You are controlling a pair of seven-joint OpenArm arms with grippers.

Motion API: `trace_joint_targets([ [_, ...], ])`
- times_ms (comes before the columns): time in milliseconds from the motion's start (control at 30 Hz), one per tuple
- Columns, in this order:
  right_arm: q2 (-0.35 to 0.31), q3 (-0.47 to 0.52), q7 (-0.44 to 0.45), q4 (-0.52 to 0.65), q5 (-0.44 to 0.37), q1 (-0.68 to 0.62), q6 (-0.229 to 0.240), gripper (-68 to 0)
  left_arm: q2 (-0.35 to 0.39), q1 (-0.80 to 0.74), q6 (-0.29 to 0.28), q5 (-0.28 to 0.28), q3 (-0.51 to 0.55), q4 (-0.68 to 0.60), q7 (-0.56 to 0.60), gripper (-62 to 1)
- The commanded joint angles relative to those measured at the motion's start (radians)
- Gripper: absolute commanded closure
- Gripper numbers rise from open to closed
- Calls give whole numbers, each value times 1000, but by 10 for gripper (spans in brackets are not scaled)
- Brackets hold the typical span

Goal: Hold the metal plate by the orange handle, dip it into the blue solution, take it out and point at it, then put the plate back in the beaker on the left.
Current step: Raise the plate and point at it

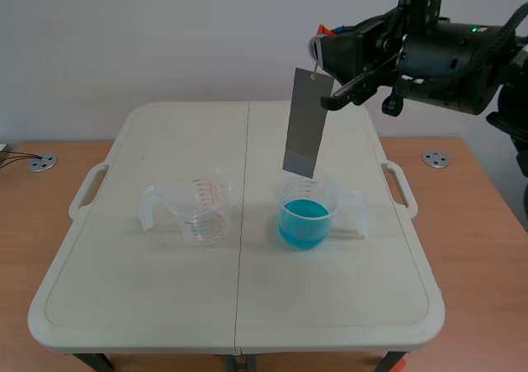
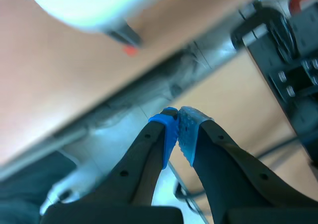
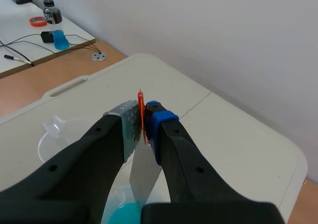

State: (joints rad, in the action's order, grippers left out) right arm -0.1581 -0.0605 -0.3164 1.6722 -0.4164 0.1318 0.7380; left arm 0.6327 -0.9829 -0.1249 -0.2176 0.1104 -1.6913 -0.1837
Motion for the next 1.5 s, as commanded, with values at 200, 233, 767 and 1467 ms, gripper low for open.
trace_joint_targets([
  [200,-2,2,-3,89,-27,12,8,-15,2,95,-2,0,2,-86,7,-16],
  [233,-2,2,-3,95,-27,12,8,-15,2,114,-2,0,1,-90,8,-16],
  [767,-2,2,-50,166,-94,12,8,-15,-2,484,-56,0,-132,-92,10,-16],
  [1467,-2,2,-75,169,-116,12,8,-15,-102,917,-81,2,-507,-32,-81,-16],
])
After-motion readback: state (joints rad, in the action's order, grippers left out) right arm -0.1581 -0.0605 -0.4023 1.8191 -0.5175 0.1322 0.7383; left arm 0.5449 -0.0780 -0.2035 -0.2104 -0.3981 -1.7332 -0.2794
